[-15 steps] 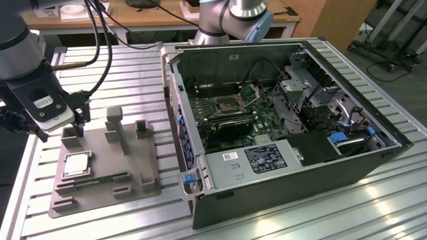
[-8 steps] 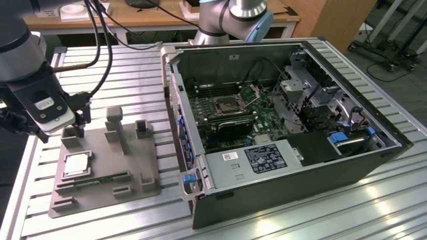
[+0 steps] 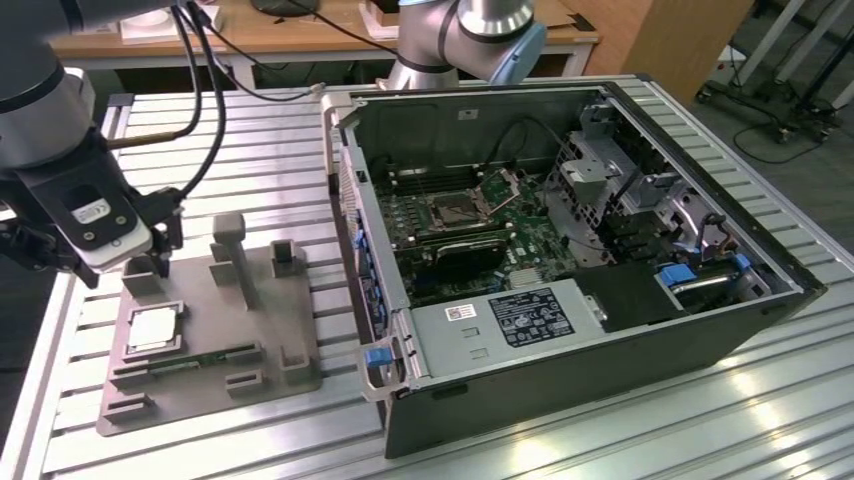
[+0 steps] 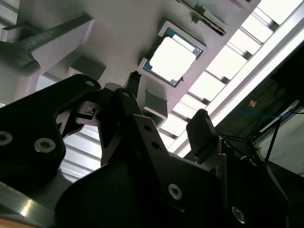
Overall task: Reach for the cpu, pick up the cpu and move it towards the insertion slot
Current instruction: 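Pick up the cpu and move it towards the insertion slot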
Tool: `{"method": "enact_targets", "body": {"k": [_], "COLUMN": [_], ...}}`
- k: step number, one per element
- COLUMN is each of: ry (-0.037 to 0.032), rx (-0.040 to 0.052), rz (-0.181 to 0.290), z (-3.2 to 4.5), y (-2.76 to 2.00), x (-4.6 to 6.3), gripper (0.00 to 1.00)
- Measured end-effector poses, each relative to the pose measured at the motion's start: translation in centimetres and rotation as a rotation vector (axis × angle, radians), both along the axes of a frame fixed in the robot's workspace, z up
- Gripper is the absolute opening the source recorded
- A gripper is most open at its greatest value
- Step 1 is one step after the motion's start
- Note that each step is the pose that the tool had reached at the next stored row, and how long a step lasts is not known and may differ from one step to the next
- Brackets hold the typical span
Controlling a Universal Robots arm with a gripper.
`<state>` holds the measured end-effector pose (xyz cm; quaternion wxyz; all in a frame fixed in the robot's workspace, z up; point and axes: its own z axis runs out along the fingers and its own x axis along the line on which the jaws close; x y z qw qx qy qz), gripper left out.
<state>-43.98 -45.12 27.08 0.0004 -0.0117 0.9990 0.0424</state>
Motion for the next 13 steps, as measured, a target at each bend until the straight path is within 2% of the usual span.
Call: {"method": "enact_targets", "body": {"k": [13], "ry": [0.0001], "rx": [-0.0001], "rz": [0.000], "z": [-0.53], "y": [0.00], "x": [0.00], "gripper": [0.66]}}
